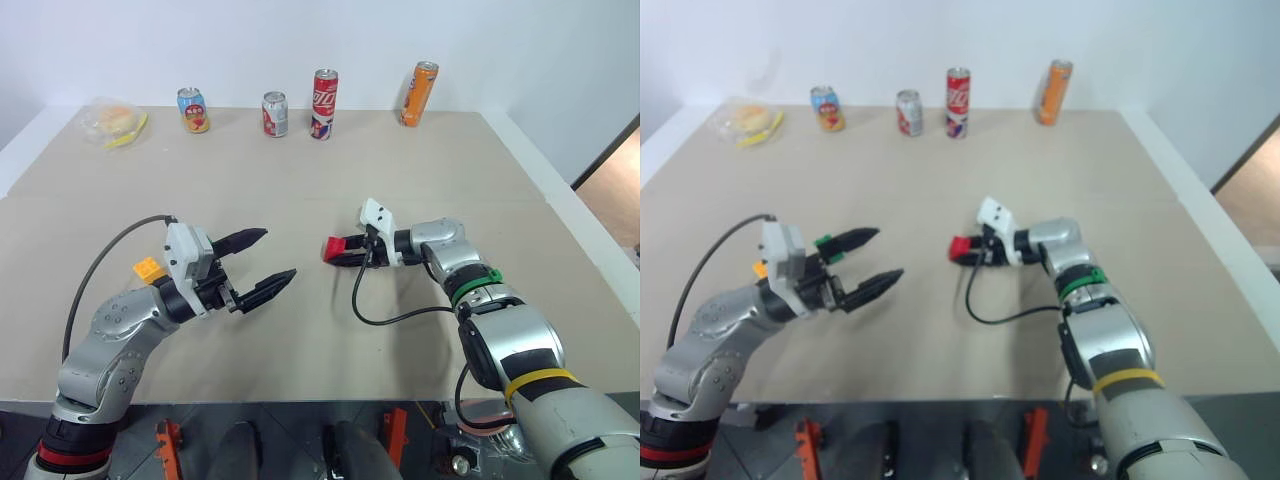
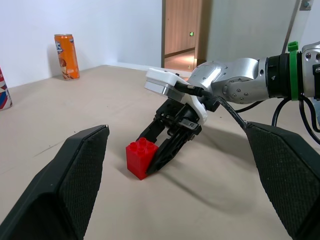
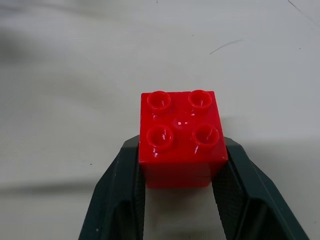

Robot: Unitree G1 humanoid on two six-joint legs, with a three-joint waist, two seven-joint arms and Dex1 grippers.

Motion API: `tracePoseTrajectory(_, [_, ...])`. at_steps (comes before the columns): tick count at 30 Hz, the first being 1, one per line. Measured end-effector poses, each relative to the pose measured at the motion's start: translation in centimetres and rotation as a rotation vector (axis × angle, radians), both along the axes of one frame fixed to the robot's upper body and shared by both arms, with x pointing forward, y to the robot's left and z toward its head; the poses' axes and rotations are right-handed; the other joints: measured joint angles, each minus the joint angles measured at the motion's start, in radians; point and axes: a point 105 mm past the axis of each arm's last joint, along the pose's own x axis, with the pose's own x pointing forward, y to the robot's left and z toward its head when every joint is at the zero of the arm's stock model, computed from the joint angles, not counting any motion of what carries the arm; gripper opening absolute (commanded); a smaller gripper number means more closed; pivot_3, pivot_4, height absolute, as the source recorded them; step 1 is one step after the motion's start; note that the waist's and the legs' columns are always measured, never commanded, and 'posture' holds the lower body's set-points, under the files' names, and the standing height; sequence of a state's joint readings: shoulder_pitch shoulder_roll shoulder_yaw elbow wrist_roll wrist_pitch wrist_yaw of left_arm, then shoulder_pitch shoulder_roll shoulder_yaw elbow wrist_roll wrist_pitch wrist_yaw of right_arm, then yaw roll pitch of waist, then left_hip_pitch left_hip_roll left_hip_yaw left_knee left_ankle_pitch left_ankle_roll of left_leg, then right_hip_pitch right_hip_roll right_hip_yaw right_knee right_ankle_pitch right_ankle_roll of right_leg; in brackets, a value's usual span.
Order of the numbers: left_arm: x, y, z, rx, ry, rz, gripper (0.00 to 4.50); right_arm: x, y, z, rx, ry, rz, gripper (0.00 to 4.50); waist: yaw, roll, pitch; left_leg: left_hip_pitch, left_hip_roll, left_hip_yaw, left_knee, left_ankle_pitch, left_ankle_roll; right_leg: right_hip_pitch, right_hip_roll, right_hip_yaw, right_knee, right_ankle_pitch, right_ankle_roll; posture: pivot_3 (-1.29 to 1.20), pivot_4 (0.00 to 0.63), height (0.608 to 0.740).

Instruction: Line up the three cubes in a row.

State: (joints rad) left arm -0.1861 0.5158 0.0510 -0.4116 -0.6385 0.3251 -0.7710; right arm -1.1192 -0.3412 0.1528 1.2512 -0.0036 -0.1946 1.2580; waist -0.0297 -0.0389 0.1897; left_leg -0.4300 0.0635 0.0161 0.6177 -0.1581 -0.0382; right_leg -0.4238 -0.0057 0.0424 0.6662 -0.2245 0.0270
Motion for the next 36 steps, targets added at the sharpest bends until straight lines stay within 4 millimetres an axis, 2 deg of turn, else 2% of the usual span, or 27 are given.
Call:
tracePoseTrajectory(3, [-0.3,0.0,-0.3,0.024,0.002,-0.024,4.50,-0.7,0.1,0.6,0.028,0.025,0.066,1.25,0.000,0.000,0.000,0.000,0.000,0.001,0.000,0.000,0.000,0.000,0.000,0.000,0.000,0.000,0.000,0.00,0.150,0.740])
tracePoseTrajectory(8, [-1.7,0.3,-2.1,0.143,0.035,-0.103,4.50,-2.5,-0.9,4.0,0.043,-0.046,0.228,1.25,0.001,0.000,0.000,0.000,0.000,0.001,-0.001,0.000,0.000,-0.001,0.000,0.000,0.000,-0.001,0.000,0.00,0.150,0.740])
tracePoseTrajectory(10, [-2.4,0.4,-2.7,0.190,0.038,-0.136,4.50,-3.9,-1.5,3.6,0.018,-0.072,0.263,1.25,0.007,0.000,-0.001,0.000,0.000,0.000,-0.001,-0.002,-0.001,0.000,0.000,0.000,0.000,-0.003,-0.001,0.00,0.150,0.740])
tracePoseTrajectory(12, [-3.1,0.4,-3.5,0.230,0.053,-0.182,4.50,-6.0,-2.3,1.5,-0.030,-0.039,0.292,1.25,0.010,0.000,-0.001,0.000,0.000,0.001,-0.001,-0.002,-0.001,-0.001,-0.001,0.001,0.000,-0.005,-0.002,0.00,0.150,0.740])
tracePoseTrajectory(13, [-3.5,0.3,-3.9,0.246,0.059,-0.209,4.50,-7.4,-2.5,-0.4,-0.057,0.007,0.309,1.25,0.009,0.001,0.000,-0.001,0.000,0.002,0.000,-0.002,-0.002,-0.001,-0.001,0.002,0.000,-0.006,-0.004,0.00,0.150,0.740])
tracePoseTrajectory(17, [-3.7,0.0,-3.9,0.259,0.041,-0.247,4.50,-9.1,-2.9,-1.5,-0.084,0.039,0.324,1.25,0.001,0.002,0.000,0.001,0.000,0.005,0.000,-0.002,-0.001,-0.002,0.000,0.004,0.000,-0.004,-0.005,0.00,0.150,0.740])
tracePoseTrajectory(25, [-3.5,-0.5,-4.1,0.260,0.040,-0.288,4.50,-10.8,-2.9,-1.5,-0.084,0.036,0.341,1.25,0.001,0.001,0.000,0.003,0.000,0.006,0.001,-0.001,-0.001,0.000,0.001,0.007,0.000,-0.003,-0.005,0.00,0.150,0.740])
tracePoseTrajectory(36, [-3.2,-0.4,-4.1,0.259,0.042,-0.283,4.50,-10.6,-2.9,-1.7,-0.094,0.014,0.335,1.25,0.001,0.001,0.000,0.003,0.000,0.007,0.001,-0.002,-0.001,-0.001,0.001,0.008,0.000,-0.003,-0.005,0.00,0.150,0.740])
